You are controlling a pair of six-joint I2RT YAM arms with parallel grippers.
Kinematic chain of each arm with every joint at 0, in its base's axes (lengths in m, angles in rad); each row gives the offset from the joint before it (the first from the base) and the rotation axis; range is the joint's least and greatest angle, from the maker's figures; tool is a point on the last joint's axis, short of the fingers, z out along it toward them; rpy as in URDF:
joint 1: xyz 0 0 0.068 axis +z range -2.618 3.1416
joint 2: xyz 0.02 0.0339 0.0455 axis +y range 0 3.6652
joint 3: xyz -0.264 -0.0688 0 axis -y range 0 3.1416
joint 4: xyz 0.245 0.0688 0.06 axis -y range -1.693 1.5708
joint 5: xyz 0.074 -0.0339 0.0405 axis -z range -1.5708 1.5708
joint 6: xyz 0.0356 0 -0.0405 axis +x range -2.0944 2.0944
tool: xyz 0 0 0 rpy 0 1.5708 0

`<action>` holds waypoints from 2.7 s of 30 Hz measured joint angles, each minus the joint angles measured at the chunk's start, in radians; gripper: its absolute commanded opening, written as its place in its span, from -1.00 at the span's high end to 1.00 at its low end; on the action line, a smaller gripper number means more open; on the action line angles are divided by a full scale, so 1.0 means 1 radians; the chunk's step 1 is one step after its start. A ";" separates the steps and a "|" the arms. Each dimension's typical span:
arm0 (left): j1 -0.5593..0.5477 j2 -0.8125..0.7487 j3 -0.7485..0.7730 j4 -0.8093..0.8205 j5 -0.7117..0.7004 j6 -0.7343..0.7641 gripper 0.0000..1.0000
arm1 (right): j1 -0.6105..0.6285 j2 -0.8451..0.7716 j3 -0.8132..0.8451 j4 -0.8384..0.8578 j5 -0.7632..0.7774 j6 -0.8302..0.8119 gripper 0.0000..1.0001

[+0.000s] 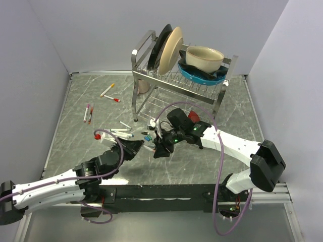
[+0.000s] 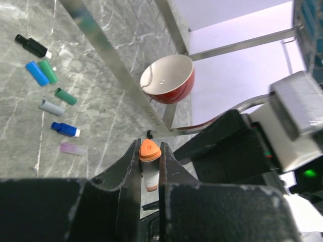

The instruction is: Open the pen caps

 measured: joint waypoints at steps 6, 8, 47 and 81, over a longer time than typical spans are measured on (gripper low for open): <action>0.000 0.044 0.000 0.017 0.013 0.000 0.99 | 0.000 0.000 0.000 -0.002 -0.005 -0.001 0.27; 0.000 0.045 0.000 0.023 0.015 0.000 0.99 | 0.000 0.000 0.000 -0.001 -0.005 -0.001 0.41; 0.824 -0.287 -0.158 -0.355 0.426 0.074 0.95 | 0.098 0.261 0.074 -0.093 0.335 -0.048 0.95; 0.915 0.006 -0.199 -0.286 0.428 0.031 0.17 | 0.114 0.345 0.108 -0.103 0.635 -0.062 0.43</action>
